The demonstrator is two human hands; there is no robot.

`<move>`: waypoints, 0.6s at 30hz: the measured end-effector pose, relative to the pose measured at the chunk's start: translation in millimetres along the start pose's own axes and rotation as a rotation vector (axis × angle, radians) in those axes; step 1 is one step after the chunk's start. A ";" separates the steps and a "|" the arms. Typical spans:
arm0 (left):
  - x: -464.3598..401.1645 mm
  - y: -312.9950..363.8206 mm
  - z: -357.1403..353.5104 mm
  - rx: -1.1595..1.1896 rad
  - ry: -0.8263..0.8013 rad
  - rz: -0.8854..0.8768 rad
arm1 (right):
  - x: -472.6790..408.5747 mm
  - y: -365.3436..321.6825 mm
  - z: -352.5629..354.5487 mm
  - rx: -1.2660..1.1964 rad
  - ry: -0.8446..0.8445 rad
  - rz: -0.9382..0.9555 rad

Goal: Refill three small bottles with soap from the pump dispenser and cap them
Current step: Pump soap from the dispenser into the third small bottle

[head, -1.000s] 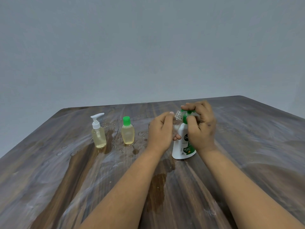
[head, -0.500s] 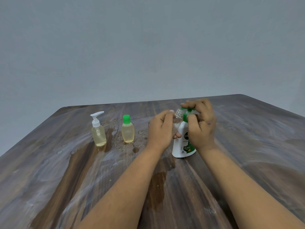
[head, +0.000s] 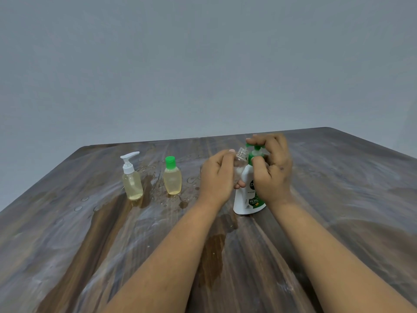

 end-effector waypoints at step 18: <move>0.4 0.5 0.3 -0.003 -0.002 -0.006 | -0.8 -1.3 0.5 -0.002 0.010 -0.022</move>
Point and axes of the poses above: each hand's wrist, its own x-axis away from the middle knuckle, its own z-axis out of the back of the hand, y = z × x, the point moved 2 cm from there along -x, towards the middle knuckle, and after that the axes turned 10 degrees about -y, right-handed, at the moved point
